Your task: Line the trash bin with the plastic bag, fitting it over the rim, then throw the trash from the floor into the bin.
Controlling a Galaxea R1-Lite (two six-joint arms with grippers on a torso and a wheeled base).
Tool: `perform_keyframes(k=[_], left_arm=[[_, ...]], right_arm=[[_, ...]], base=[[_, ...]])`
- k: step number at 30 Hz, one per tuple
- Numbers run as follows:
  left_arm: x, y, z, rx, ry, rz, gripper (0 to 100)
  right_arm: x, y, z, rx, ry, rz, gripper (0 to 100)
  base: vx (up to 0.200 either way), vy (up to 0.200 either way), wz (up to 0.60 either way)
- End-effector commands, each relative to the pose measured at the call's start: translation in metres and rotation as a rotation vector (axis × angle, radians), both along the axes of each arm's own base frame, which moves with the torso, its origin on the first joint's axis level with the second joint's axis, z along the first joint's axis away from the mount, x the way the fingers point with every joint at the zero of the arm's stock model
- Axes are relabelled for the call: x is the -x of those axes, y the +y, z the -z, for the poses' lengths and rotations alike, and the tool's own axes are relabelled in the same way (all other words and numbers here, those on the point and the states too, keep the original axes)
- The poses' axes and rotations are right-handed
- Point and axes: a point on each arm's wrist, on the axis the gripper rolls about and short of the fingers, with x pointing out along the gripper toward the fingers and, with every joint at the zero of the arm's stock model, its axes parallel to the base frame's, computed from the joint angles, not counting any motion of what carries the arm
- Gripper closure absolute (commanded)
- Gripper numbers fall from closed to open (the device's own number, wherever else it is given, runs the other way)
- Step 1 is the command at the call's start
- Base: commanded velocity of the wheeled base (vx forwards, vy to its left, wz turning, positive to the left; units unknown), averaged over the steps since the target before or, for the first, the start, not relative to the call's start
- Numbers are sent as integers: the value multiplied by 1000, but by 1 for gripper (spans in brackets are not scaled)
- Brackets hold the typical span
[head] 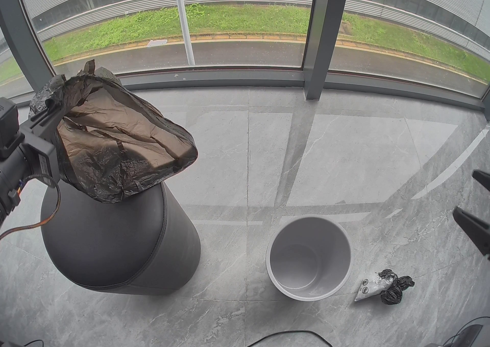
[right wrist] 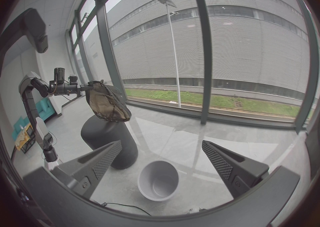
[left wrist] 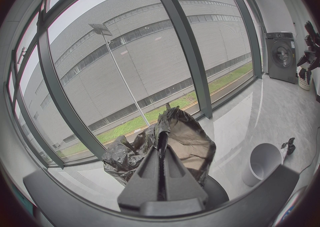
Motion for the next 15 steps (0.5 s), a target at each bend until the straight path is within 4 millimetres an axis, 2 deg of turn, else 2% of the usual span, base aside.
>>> perform_keyframes(k=[1,4,5,8,15], left_arm=[[-40,-21,-50,10,-91,-14,100],[-44,-23,-63,23,-118,-15,100],[-44,-23,-63,23,-118,-15,100],[-43,-23,-72,20,-119,-13,100],[-48,-25,-68,10,-93,-11,100]], right_arm=[[-163,202,-10,133,72,-387,0],[-183,223,0,144,89,-355,0],[-184,224,1,144,89,-355,0],[-199,241,18,146,87,-351,0],[-197,271,34,156,85,-411,0]], base=[[0,0,0],[0,0,0],[0,0,0],[0,0,0],[0,0,0]])
